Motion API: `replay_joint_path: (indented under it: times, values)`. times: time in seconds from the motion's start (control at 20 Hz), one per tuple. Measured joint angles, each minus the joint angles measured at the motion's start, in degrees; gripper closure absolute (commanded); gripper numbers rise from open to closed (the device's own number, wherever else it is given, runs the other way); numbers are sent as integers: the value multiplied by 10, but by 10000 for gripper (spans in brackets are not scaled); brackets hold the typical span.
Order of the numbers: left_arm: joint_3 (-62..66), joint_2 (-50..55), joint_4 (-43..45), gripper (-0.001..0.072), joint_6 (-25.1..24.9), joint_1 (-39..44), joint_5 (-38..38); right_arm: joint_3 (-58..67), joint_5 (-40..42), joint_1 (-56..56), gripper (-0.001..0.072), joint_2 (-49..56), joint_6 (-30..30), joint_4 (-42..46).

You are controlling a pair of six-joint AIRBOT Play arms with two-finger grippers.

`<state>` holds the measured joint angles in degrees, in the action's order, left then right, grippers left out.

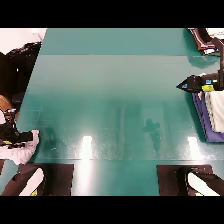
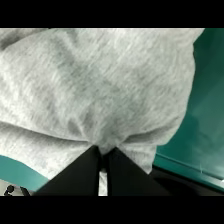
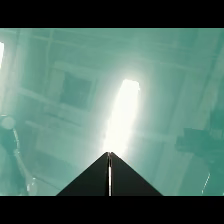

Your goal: Fold the shirts.

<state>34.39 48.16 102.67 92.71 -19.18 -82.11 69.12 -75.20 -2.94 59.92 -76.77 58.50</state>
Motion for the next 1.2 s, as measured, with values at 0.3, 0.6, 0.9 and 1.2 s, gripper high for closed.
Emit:
replay_joint_path:
  times: [0.3,0.6,0.9,1.2]
  values:
    - [153,-15,-59,688,1,67,3,1,4,0,696,0,0,-2]
    - [438,-9,-82,690,27,271,20,64,24,0,696,0,0,-4]
    - [579,101,-81,685,41,476,42,181,52,0,697,0,0,-4]
    - [602,277,-189,184,11,581,73,248,54,0,697,0,0,-3]
